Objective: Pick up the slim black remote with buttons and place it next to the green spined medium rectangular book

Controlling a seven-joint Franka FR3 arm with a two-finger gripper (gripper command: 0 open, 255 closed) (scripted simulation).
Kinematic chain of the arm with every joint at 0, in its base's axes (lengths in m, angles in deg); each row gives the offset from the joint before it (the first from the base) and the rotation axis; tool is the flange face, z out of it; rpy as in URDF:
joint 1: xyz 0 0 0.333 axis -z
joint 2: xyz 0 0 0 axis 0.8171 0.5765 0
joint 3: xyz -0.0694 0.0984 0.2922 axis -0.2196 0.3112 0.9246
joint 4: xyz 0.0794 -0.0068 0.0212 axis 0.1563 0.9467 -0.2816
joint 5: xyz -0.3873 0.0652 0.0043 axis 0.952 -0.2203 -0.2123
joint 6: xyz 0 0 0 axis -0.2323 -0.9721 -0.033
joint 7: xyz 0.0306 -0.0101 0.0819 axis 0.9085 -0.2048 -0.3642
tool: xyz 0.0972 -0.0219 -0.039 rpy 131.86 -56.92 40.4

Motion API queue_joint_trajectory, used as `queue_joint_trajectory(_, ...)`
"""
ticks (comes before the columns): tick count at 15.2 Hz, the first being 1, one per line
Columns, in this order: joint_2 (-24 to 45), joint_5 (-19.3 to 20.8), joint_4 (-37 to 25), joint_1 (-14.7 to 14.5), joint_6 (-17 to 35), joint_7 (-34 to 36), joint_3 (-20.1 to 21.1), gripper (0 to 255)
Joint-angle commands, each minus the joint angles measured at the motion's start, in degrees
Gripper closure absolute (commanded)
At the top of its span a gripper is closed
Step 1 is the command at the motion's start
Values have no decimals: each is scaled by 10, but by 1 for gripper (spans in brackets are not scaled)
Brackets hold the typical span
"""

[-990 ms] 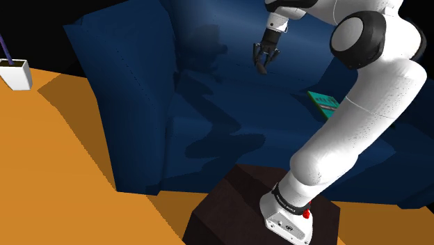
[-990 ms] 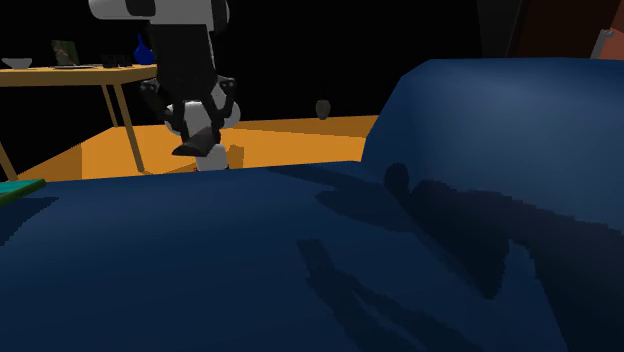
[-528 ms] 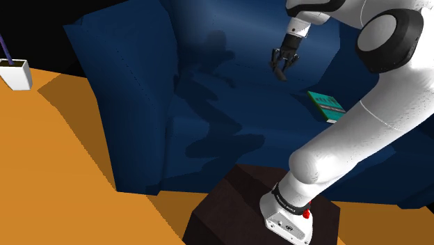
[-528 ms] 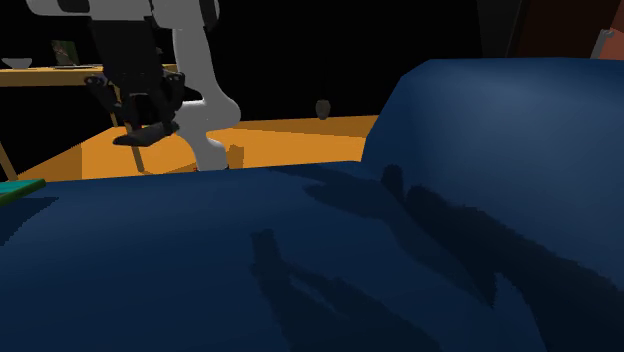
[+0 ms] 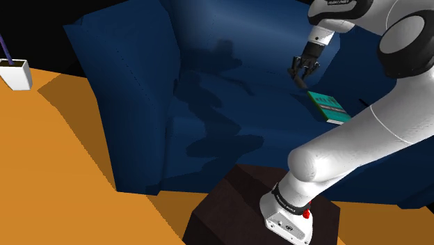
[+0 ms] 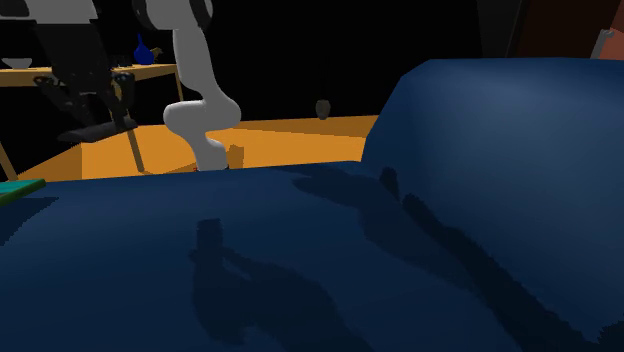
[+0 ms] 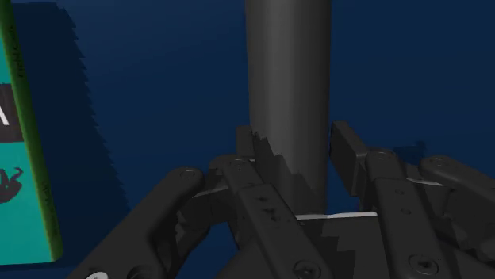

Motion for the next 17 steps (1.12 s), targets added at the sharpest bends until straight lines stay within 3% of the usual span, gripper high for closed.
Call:
queue_joint_trajectory(1, -14, 11, 5, 11, -7, -22, -13, 255)
queue_joint_trajectory(9, -50, 53, 18, 55, -17, -118, -74, 255)
queue_joint_trajectory(17, -44, 81, -10, 91, -23, -230, -151, 255)
